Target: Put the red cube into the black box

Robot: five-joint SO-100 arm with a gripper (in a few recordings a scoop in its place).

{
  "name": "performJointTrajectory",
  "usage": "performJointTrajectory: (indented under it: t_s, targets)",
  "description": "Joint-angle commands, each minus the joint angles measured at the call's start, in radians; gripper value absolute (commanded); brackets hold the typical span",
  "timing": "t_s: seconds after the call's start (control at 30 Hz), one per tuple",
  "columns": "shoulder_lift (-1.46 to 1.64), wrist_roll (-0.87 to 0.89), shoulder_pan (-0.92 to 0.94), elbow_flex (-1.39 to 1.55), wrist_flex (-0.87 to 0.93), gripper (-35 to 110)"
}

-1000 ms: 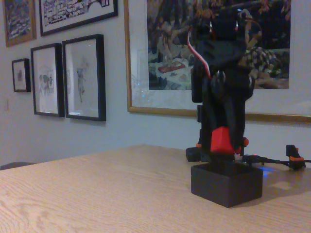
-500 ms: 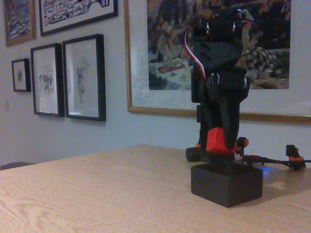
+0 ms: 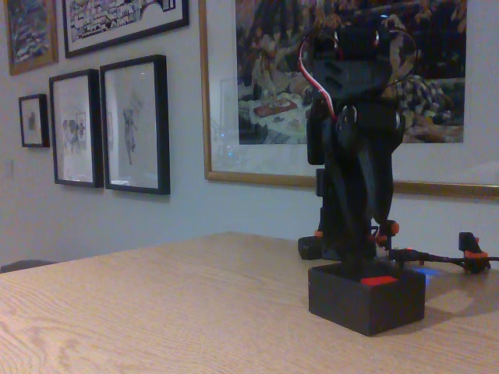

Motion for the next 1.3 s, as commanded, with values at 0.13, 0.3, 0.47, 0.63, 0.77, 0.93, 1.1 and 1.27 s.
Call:
performJointTrajectory:
  t_s: [0.13,0.3,0.47,0.63,0.77,0.93,1.1,1.27]
  targets:
    - [0.109,0.002,-0.098,-0.052,0.044,19]
    - [0.206,-0.078,-0.27,-0.006,-0.011,20]
    - [0.405,-0.181,-0.488,0.253,-0.124,19]
    - [0.465,-0.261,-0.607,0.407,-0.215,20]
    - [0.566,-0.319,-0.607,0.485,-0.215,20]
    - [0.647,-0.302,-0.629,0.534,-0.19,20]
    - [0.673,-0.304,-0.62,0.537,-0.158,21]
    - [0.676,-0.298,-0.621,0.537,-0.149,22]
